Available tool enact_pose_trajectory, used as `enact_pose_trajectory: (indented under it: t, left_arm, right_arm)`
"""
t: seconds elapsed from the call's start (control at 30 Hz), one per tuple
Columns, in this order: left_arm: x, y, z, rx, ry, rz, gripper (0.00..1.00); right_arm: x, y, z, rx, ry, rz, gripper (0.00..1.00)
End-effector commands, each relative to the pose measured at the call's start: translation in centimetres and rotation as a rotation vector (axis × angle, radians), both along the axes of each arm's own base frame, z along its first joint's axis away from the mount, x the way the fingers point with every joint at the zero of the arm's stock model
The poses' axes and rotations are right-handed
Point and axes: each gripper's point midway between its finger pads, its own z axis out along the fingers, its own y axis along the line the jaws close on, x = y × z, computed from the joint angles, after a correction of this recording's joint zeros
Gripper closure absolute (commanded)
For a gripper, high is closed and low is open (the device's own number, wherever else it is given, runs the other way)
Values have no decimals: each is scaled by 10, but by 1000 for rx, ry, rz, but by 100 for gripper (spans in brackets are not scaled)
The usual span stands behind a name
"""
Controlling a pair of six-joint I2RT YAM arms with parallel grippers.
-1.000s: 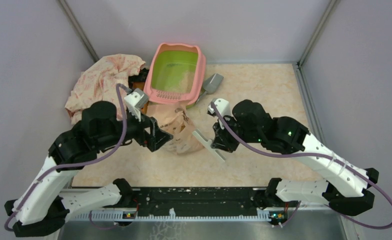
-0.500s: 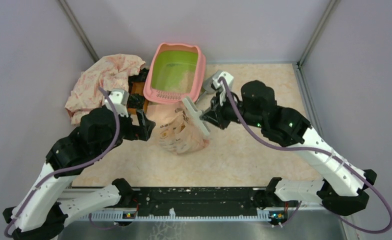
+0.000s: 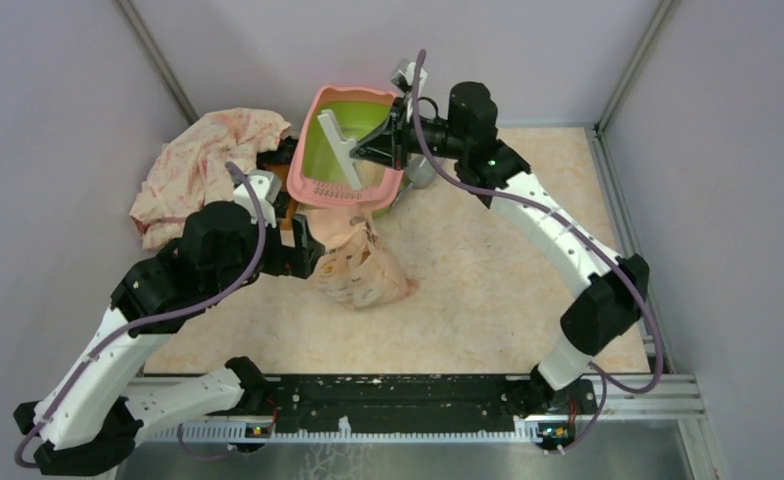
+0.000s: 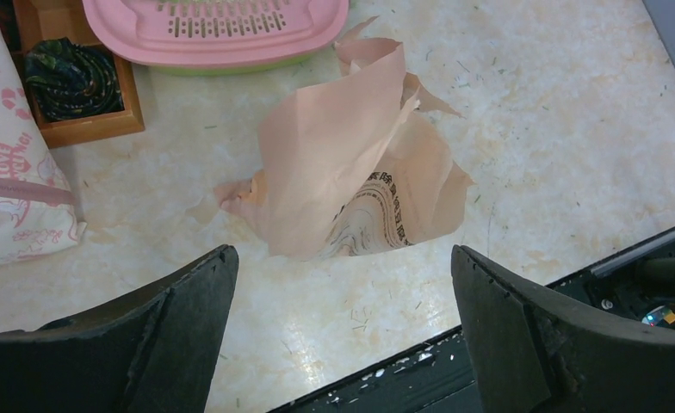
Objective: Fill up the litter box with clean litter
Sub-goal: Clamp the cat litter bag at the center of the board.
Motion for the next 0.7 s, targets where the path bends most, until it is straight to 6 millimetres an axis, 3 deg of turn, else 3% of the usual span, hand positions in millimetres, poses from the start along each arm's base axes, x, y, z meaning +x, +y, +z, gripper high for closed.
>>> enact_pose_trajectory:
  t: [0.0, 0.33, 0.67]
  left_arm:
    - [-7, -4, 8, -22, -9, -65, 2]
    - [-9, -18, 5, -53, 6, -128, 3]
    - [-19, -7, 19, -62, 10, -118, 4]
  right_arm:
    - [-24, 16, 50, 144, -157, 256, 100]
    - [-35, 27, 34, 189, -93, 411, 100]
    - [-40, 44, 7, 167, -45, 454, 100]
